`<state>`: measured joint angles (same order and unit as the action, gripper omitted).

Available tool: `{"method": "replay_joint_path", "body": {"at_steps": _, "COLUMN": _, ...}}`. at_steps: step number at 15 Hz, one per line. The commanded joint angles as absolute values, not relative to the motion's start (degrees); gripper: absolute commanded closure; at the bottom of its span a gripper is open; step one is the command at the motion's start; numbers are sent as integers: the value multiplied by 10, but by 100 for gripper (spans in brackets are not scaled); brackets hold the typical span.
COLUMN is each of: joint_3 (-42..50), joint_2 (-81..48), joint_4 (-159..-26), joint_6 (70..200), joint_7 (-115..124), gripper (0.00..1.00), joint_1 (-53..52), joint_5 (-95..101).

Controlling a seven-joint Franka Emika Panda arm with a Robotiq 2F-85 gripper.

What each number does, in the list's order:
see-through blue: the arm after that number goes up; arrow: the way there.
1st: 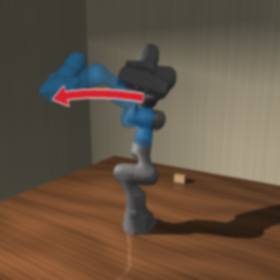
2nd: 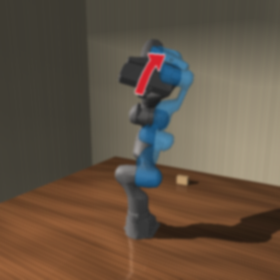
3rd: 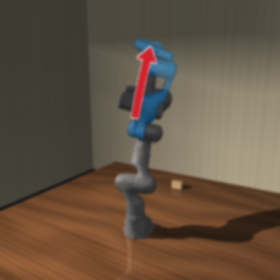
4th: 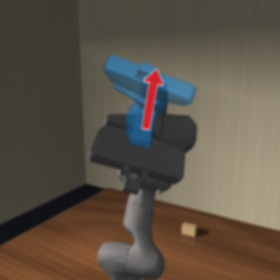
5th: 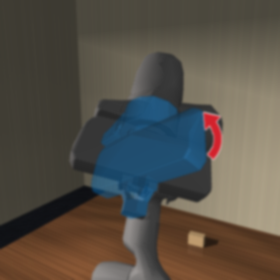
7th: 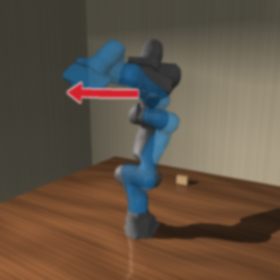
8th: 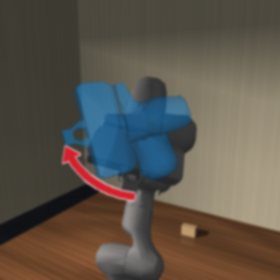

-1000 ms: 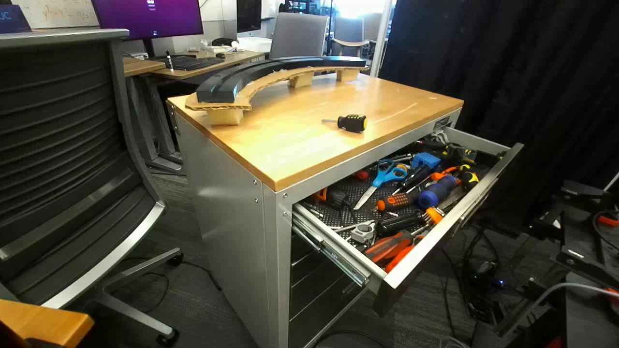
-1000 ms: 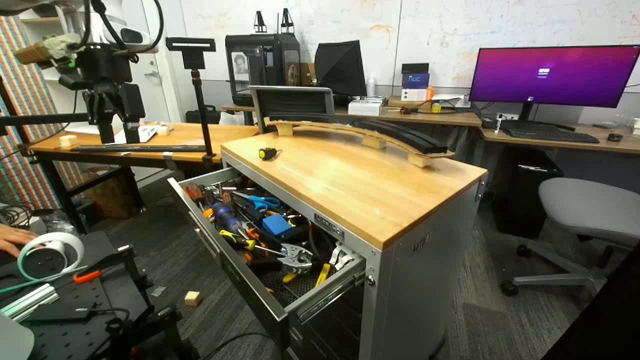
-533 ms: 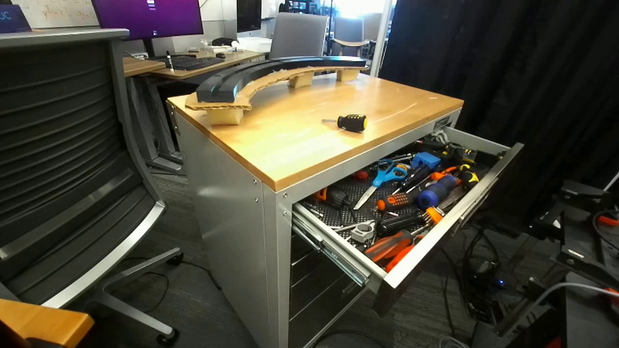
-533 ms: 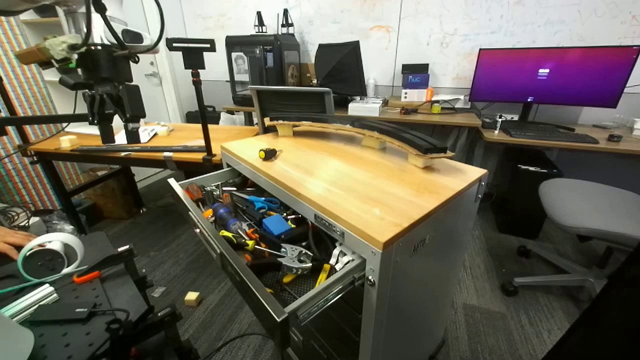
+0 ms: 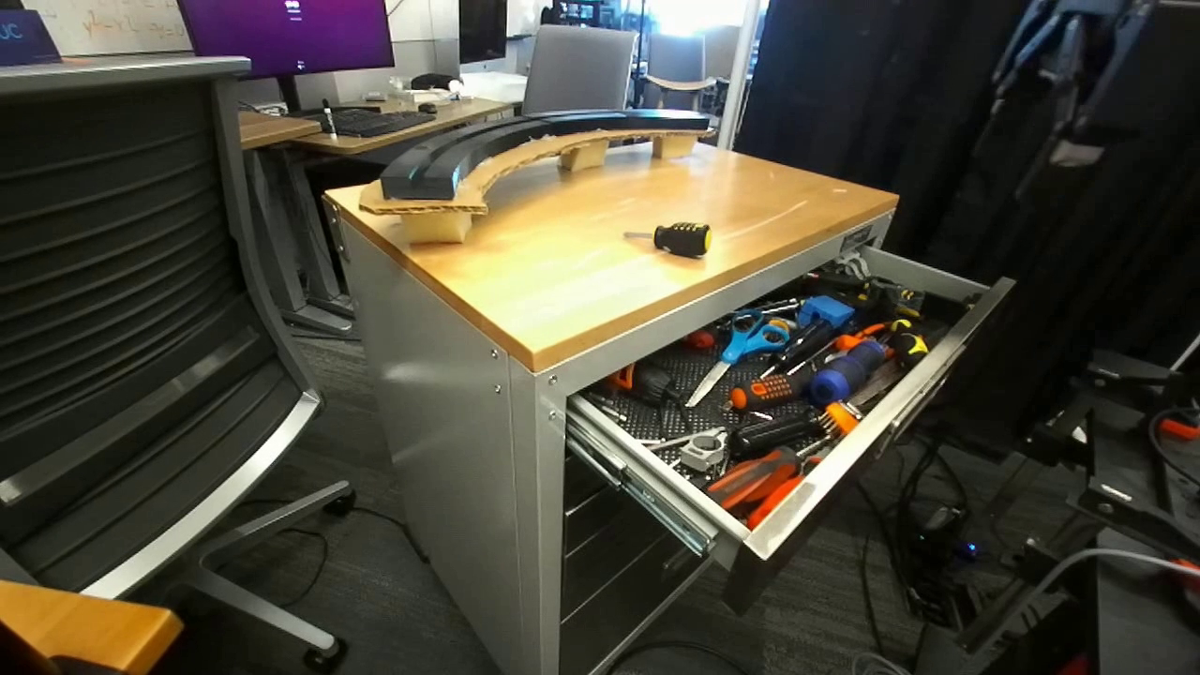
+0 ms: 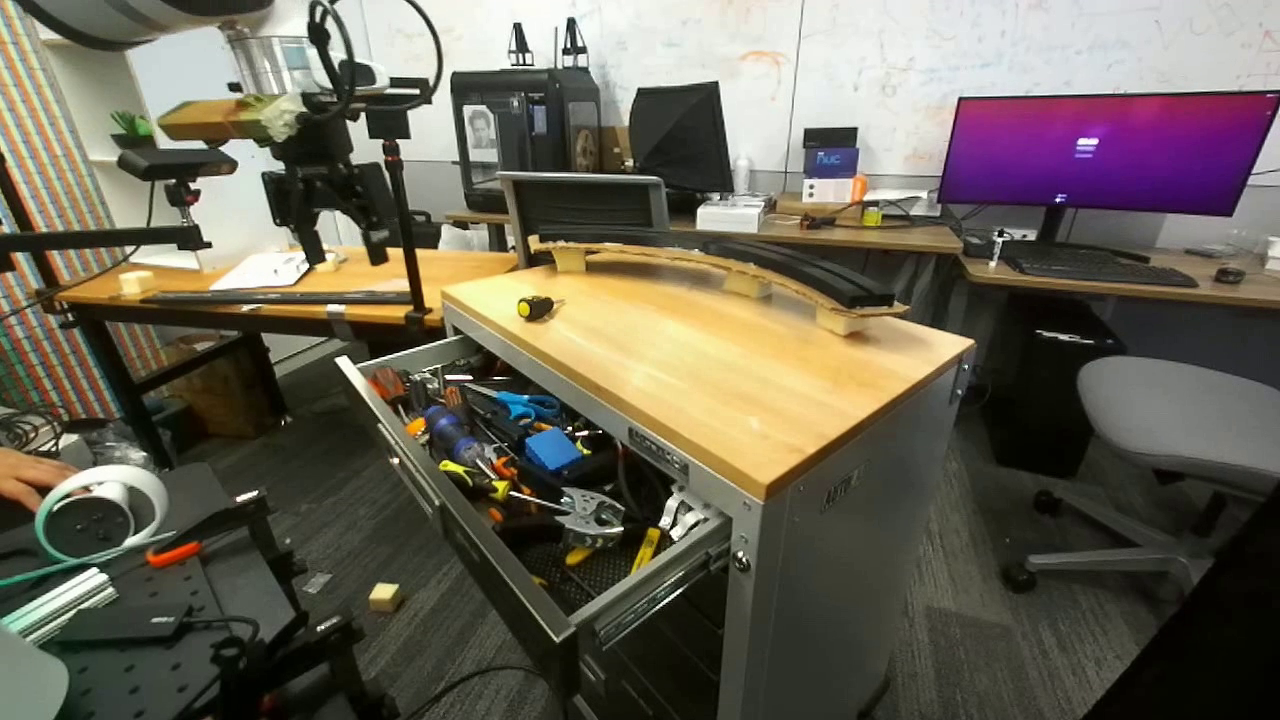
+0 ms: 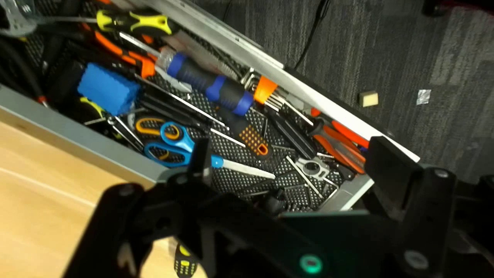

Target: Shift the object on the lift top and put it in the topmost drawer

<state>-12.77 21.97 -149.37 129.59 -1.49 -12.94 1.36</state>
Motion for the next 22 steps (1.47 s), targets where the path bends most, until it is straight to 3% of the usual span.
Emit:
{"method": "replay_joint_path", "body": {"at_steps": 1, "joint_3": -116, "joint_2": 106, "joint_4": -1415, "joint_6": 1371, "joint_7": -71, "gripper": 0, "joint_1": -128, "joint_5": 33}}
{"method": "replay_joint_path", "body": {"at_steps": 8, "joint_3": -108, "joint_2": 5, "joint_4": -1349, "joint_6": 1439, "joint_7": -131, "gripper": 0, "joint_1": -121, "joint_5": 46}}
{"method": "replay_joint_path", "body": {"at_steps": 17, "joint_3": -104, "joint_2": -12, "joint_4": -1352, "joint_6": 1458, "joint_7": -118, "gripper": 0, "joint_1": -108, "joint_5": 76}}
{"method": "replay_joint_path", "body": {"at_steps": 22, "joint_3": -79, "joint_2": -163, "joint_4": -1230, "joint_6": 1521, "joint_7": 136, "gripper": 0, "joint_1": -122, "joint_5": 204}}
